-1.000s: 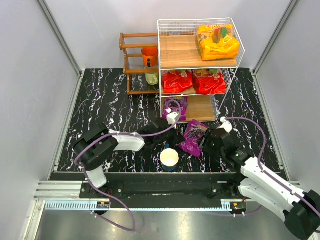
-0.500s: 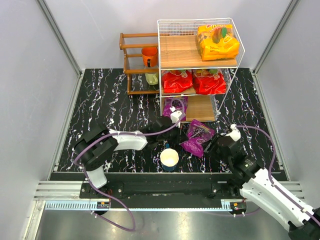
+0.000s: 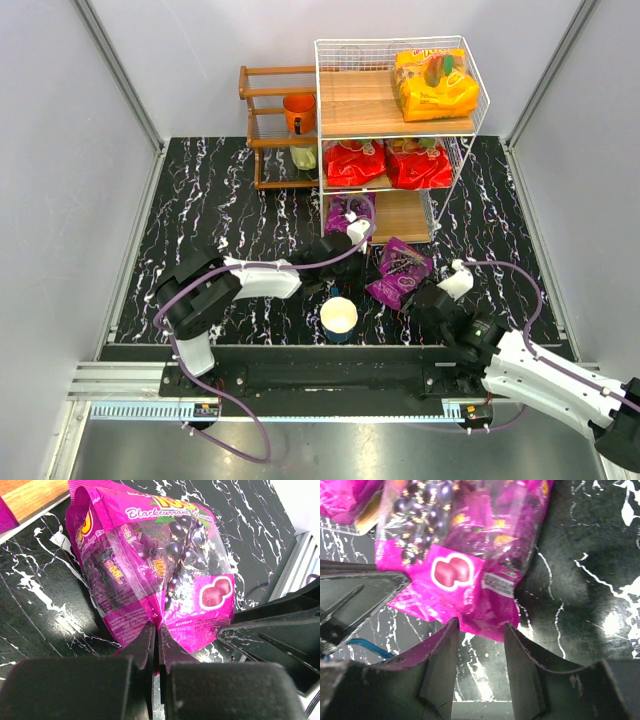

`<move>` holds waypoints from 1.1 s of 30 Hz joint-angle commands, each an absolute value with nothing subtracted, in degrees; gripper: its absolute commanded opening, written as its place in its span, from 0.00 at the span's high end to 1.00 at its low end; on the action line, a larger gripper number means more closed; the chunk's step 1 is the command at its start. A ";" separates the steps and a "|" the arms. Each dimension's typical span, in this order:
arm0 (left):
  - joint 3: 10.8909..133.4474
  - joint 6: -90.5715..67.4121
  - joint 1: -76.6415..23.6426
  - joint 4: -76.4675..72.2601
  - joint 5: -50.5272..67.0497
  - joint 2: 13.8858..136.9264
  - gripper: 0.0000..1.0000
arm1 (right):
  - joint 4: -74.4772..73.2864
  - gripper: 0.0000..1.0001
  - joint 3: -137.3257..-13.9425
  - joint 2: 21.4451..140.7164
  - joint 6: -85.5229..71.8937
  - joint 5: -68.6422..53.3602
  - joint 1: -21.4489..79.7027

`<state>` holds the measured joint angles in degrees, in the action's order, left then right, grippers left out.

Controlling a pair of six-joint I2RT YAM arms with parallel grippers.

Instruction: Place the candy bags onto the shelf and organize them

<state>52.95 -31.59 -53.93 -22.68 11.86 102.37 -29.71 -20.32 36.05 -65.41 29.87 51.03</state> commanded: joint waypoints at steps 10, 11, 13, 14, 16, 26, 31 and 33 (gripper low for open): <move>55.72 -33.05 -54.84 -27.25 11.16 102.22 1.00 | -26.20 0.46 -15.82 32.34 -65.57 39.99 51.86; 55.81 -33.13 -54.93 -27.25 11.34 102.13 1.00 | -24.80 0.46 -15.65 32.34 -64.78 40.16 51.86; 55.55 -33.05 -54.93 -27.07 11.42 102.04 1.00 | -22.51 0.46 -14.51 32.87 -63.64 40.60 51.86; 55.63 -33.22 -54.93 -27.16 11.51 101.95 1.00 | -20.85 0.46 -14.24 33.13 -63.63 40.61 51.86; 55.28 -33.31 -54.93 -27.25 11.51 101.60 1.00 | -19.34 0.48 -13.45 34.53 -63.20 40.08 51.86; 52.74 -31.82 -56.51 -27.95 11.08 99.41 1.00 | -16.52 1.00 -14.06 33.23 -59.43 41.39 51.77; 52.91 -29.36 -58.09 -25.40 7.13 96.77 1.00 | -13.98 1.00 -17.13 33.21 -49.42 45.70 51.86; 52.82 -28.57 -58.71 -25.05 4.67 95.72 1.00 | -11.79 1.00 -17.75 34.71 -48.00 46.93 51.86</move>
